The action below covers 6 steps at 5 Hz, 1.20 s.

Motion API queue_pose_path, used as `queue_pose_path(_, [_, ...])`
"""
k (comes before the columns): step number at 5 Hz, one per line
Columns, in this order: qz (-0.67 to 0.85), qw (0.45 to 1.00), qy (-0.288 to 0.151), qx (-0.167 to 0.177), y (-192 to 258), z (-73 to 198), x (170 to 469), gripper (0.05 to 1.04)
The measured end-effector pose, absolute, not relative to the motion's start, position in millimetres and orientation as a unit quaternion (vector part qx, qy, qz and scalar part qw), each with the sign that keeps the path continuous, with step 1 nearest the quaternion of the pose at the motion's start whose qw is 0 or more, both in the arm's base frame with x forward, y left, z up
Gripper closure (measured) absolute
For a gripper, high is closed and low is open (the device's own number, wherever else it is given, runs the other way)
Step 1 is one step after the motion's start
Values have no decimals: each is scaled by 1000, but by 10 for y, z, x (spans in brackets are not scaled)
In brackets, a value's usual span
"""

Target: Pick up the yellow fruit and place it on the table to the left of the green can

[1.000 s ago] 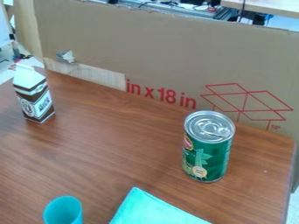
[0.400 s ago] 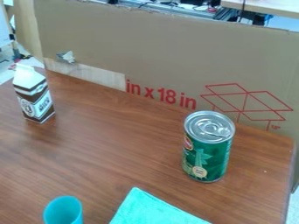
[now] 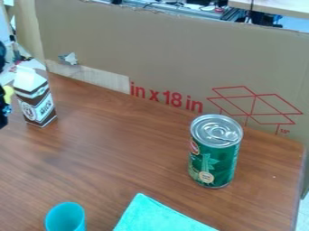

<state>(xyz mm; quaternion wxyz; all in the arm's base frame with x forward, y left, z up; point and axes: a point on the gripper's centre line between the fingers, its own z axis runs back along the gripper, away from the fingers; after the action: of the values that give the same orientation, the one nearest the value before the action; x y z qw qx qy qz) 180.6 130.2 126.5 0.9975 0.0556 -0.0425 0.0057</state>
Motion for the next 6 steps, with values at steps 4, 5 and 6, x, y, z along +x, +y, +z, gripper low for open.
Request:
queue_pose_path(4, [-113,993,7,25,598,473,2580,453])
queue_pose_path(5, [-120,992,25,1,558,314,2625,453])
queue_pose_path(6, [-109,993,34,7,588,198,2675,468])
